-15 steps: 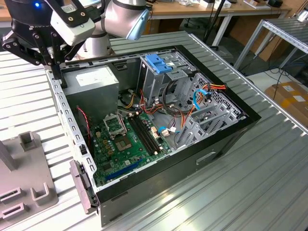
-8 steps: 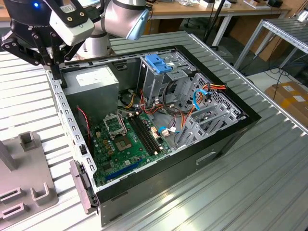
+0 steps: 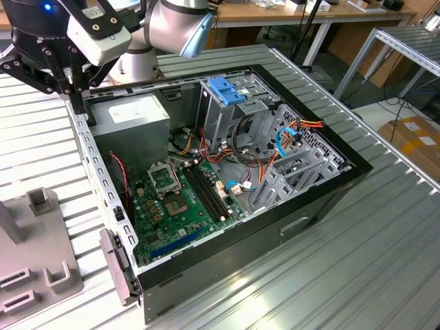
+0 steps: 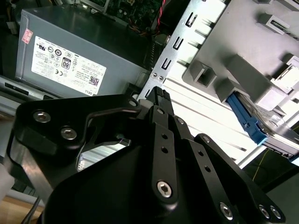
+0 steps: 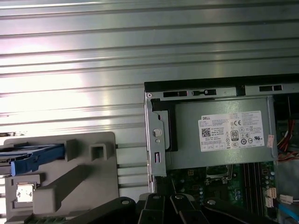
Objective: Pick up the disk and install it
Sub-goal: 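Reach for the disk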
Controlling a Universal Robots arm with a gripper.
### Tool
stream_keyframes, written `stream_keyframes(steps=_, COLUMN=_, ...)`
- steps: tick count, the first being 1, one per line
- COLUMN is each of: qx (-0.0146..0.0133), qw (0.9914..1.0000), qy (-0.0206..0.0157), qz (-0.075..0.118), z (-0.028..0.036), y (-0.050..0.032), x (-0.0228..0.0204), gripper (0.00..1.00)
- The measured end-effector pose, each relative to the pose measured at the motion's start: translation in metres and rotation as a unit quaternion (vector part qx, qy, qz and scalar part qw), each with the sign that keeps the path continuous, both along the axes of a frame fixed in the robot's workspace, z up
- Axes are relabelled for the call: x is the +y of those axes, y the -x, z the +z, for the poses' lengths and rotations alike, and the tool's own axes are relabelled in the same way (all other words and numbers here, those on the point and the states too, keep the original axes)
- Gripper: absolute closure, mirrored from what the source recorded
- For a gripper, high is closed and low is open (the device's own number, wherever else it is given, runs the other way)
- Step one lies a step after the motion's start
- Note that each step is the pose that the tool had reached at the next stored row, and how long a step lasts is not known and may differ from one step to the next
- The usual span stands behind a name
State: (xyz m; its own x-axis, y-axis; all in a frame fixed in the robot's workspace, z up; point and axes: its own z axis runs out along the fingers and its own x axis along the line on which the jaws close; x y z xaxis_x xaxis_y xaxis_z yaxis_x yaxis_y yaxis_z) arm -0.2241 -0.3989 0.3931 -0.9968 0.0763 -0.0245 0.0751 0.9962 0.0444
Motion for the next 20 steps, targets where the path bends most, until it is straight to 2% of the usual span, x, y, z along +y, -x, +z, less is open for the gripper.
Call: stream_keyframes(steps=20, qx=0.0, qw=1.0, qy=0.0, qz=0.0, z=0.0, y=0.0115, x=0.0, gripper=0.89)
